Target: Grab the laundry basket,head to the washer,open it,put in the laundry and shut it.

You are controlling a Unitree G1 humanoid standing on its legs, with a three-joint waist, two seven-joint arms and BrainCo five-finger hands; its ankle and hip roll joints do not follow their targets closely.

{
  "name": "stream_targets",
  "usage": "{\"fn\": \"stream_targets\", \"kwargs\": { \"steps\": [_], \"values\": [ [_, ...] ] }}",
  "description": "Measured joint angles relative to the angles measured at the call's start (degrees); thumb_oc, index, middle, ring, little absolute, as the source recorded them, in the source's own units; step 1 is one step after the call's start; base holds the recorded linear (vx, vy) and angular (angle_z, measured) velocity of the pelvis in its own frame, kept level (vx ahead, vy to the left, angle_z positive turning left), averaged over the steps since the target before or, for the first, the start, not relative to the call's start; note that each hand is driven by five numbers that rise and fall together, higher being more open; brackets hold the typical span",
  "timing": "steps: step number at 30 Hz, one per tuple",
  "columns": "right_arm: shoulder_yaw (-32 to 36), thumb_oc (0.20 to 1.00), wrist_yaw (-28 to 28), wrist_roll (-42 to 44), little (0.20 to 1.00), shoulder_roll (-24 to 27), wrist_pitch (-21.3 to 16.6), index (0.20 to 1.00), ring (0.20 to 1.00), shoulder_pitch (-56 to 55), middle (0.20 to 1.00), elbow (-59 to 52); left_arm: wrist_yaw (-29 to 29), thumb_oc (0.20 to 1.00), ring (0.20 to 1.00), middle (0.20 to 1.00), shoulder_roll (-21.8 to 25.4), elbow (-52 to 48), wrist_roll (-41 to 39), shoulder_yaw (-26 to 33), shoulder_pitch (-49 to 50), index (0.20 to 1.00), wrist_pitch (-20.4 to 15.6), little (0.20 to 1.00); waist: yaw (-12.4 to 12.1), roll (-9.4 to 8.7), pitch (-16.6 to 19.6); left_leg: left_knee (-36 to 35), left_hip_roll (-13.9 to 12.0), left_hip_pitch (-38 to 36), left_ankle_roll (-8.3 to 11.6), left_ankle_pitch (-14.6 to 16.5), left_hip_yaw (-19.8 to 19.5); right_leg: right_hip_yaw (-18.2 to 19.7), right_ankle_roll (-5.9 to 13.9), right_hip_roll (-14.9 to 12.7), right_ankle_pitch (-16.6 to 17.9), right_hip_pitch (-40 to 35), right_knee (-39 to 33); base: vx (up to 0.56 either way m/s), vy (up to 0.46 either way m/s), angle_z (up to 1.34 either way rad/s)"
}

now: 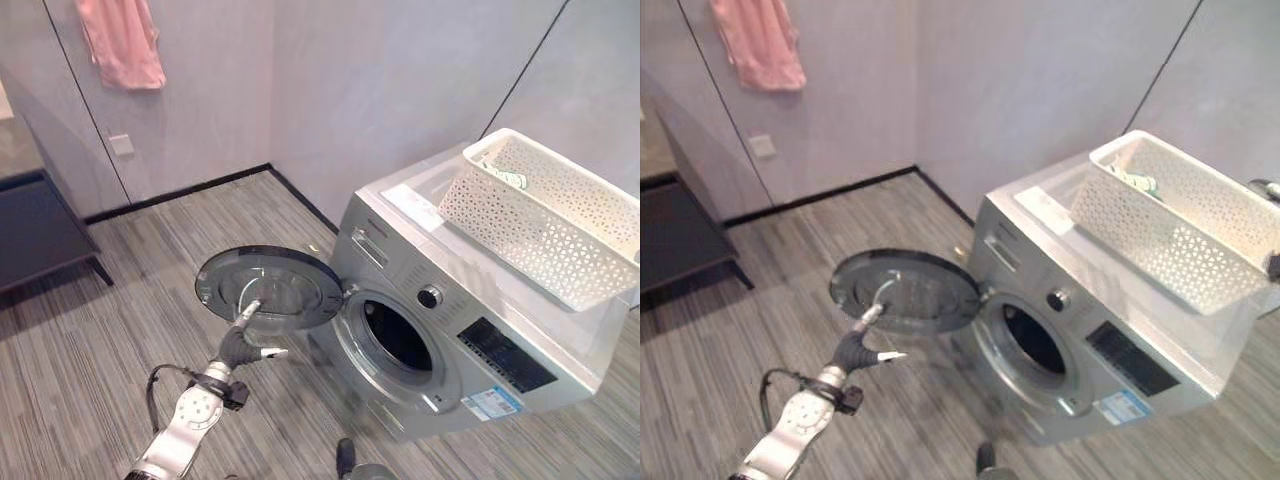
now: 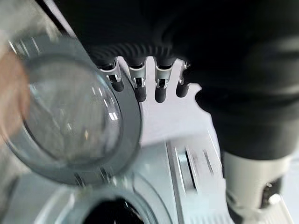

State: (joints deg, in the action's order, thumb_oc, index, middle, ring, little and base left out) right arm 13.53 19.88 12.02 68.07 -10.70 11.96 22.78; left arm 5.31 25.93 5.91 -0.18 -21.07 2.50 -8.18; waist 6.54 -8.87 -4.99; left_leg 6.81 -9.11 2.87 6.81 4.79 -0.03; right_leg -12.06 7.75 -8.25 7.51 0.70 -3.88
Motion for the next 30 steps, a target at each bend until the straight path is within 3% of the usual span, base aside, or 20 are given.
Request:
{"fn": "stream_targets", "kwargs": {
  "steps": [1, 3, 4, 6, 8, 13, 15, 16, 19, 24, 27, 28, 29, 30],
  "values": [
    [-0.6, 1.0, -0.4, -1.9, 1.0, 3.3, 2.3, 1.0, 1.0, 1.9, 1.0, 2.4, -0.3, 1.0, 1.0, 1.0, -1.4, -0.4, -0.5, -0.4, -1.7, 1.0, 0.0, 1.0, 1.3, 0.96, -0.2, -1.6, -3.5, 0.0, -2.61, -1.8, 3.0, -3.2, -1.27, 1.3, -0.6, -1.0, -0.6, 0.06, -0.221, 0.89],
    [-13.1, 1.0, -1.4, -6.5, 1.0, 8.5, 5.3, 1.0, 1.0, 17.2, 1.0, 9.0, -1.2, 1.0, 1.0, 1.0, -1.1, -1.6, -1.7, -0.5, -2.5, 1.0, 0.0, 1.0, -0.3, 2.99, -0.8, -4.1, -5.7, -2.0, 0.65, -4.1, 6.0, -2.4, -2.04, 2.9, -0.1, -0.7, -1.1, 0.07, -0.138, 0.05],
    [-22.0, 1.0, -2.4, -8.9, 1.0, 8.9, 6.3, 1.0, 1.0, 27.9, 1.0, 12.7, -1.6, 1.0, 1.0, 1.0, -0.8, -2.1, -2.1, -0.1, -2.4, 1.0, -0.1, 1.0, 0.3, 3.83, -0.6, -4.9, -6.1, -2.5, 1.35, -4.4, 6.3, -2.3, -2.0, 3.2, -0.1, -0.8, -1.1, 0.06, -0.071, -0.27],
    [-41.4, 1.0, -4.2, -11.4, 1.0, 7.0, 7.6, 1.0, 1.0, 48.1, 1.0, 20.7, -2.2, 1.0, 1.0, 1.0, 0.7, -2.6, -2.1, 0.4, -2.5, 1.0, -0.1, 1.0, -0.3, 4.63, -0.2, -6.7, -6.4, -4.3, 2.46, -5.1, 7.8, -0.9, -1.93, 3.7, -0.2, -0.8, -1.1, 0.03, -0.069, -0.29],
    [-53.2, 1.0, -6.3, -13.0, 1.0, 3.5, 8.4, 1.0, 1.0, 61.5, 1.0, 28.6, -2.9, 1.0, 1.0, 1.0, 2.0, -2.9, -2.1, 0.9, -2.7, 1.0, -0.1, 1.0, -1.0, 4.67, -0.2, -7.0, -6.5, -4.7, 2.71, -5.2, 8.7, 0.4, -1.85, 4.0, -0.3, -0.8, -1.6, 0.01, -0.038, -0.21],
    [-55.6, 1.0, -12.3, -13.0, 1.0, -4.5, 8.7, 1.0, 1.0, 67.4, 1.0, 48.1, -4.7, 1.0, 1.0, 1.0, 3.5, -3.7, -2.2, 4.9, 0.5, 1.0, -0.3, 1.0, -5.1, 3.91, 0.4, -7.3, -6.7, -4.5, 3.24, -5.6, 8.1, 0.1, -2.09, 4.2, -0.3, -0.6, -1.4, 0.03, -0.069, 0.03],
    [-56.8, 1.0, -15.0, -13.5, 1.0, -6.3, 9.2, 1.0, 1.0, 66.9, 1.0, 52.7, -5.4, 1.0, 1.0, 1.0, 3.9, -3.7, -2.2, 5.3, 1.1, 1.0, -0.3, 1.0, -5.4, 4.14, 0.4, -7.4, -6.7, -4.2, 3.26, -5.7, 7.3, -0.6, -2.1, 4.2, -0.3, -0.6, -1.6, 0.04, -0.054, 0.21],
    [-57.6, 1.0, -17.2, -15.1, 1.0, -6.6, 9.3, 1.0, 1.0, 66.3, 1.0, 52.9, -5.8, 1.0, 1.0, 1.0, 3.8, -3.7, -2.2, 5.2, 2.2, 1.0, -0.3, 1.0, -5.9, 5.23, 0.5, -8.1, -6.6, -3.7, 3.26, -6.4, 6.4, -1.6, -2.24, 4.1, -0.4, -0.5, -1.2, 0.09, -0.102, 0.28],
    [-57.7, 1.0, -19.6, -17.5, 1.0, -7.1, 9.2, 1.0, 1.0, 64.7, 1.0, 52.9, -6.5, 1.0, 1.0, 1.0, 3.7, -3.8, -2.2, 5.2, 3.2, 1.0, -0.3, 1.0, -6.5, 6.1, 0.8, -8.1, -6.9, -3.7, 3.53, -6.6, 5.8, -2.0, -2.45, 4.7, -0.5, -0.7, -1.1, 0.07, -0.099, 0.12],
    [-59.0, 1.0, -23.3, -21.5, 1.0, -7.4, 9.2, 1.0, 1.0, 59.0, 1.0, 51.7, -7.2, 1.0, 1.0, 1.0, 3.6, -4.7, -2.9, 8.4, 6.5, 1.0, -0.2, 1.0, -6.9, 5.29, 1.4, -6.6, -8.6, -3.9, 3.71, -6.8, 5.4, -1.7, -3.55, 6.4, -1.3, -1.5, -1.1, 0.05, -0.085, -0.03],
    [-59.3, 1.0, -23.8, -21.9, 1.0, -7.1, 9.5, 1.0, 1.0, 58.9, 1.0, 51.6, -7.4, 1.0, 1.0, 1.0, 3.3, -4.7, -4.0, 8.0, 6.4, 1.0, 0.0, 1.0, -7.3, 6.29, 1.6, -6.3, -9.8, -3.6, 4.43, -7.6, 5.1, -2.7, -4.55, 8.6, -1.9, -1.0, -0.6, 0.02, -0.367, 0.03],
    [-58.9, 1.0, -22.8, -21.9, 1.0, -3.9, 9.9, 1.0, 1.0, 54.7, 1.0, 47.7, -7.2, 1.0, 1.0, 1.0, 4.1, -3.0, -4.2, 5.9, 2.8, 1.0, 0.2, 1.0, -7.6, 5.22, -0.5, 4.2, -10.3, 3.2, 5.32, -7.0, 2.9, -6.2, -9.2, 7.9, -7.1, 2.3, 8.1, 0.1, 0.074, 0.56],
    [-55.6, 1.0, -23.2, -22.1, 1.0, -4.8, 9.2, 1.0, 1.0, 51.5, 1.0, 49.2, -8.0, 1.0, 1.0, 1.0, 6.1, -1.1, -4.2, 6.5, -0.8, 1.0, 0.3, 1.0, -6.9, 0.92, -2.0, 14.2, -8.3, 10.8, 3.44, -6.6, 2.3, -7.1, -9.05, 5.4, -9.7, 4.4, 12.3, 0.12, 0.04, 0.61],
    [-57.1, 1.0, -23.9, -22.3, 1.0, -7.0, 9.5, 1.0, 1.0, 51.6, 1.0, 50.7, -7.9, 1.0, 1.0, 1.0, 5.7, -0.4, -4.2, 7.0, 0.5, 1.0, 1.2, 1.0, -6.9, -0.21, -1.7, 8.6, -6.5, 10.9, 1.37, -4.9, 2.3, -7.2, -7.9, 4.8, -9.1, 3.1, 10.6, 0.11, 0.025, 0.17]
  ]
}}
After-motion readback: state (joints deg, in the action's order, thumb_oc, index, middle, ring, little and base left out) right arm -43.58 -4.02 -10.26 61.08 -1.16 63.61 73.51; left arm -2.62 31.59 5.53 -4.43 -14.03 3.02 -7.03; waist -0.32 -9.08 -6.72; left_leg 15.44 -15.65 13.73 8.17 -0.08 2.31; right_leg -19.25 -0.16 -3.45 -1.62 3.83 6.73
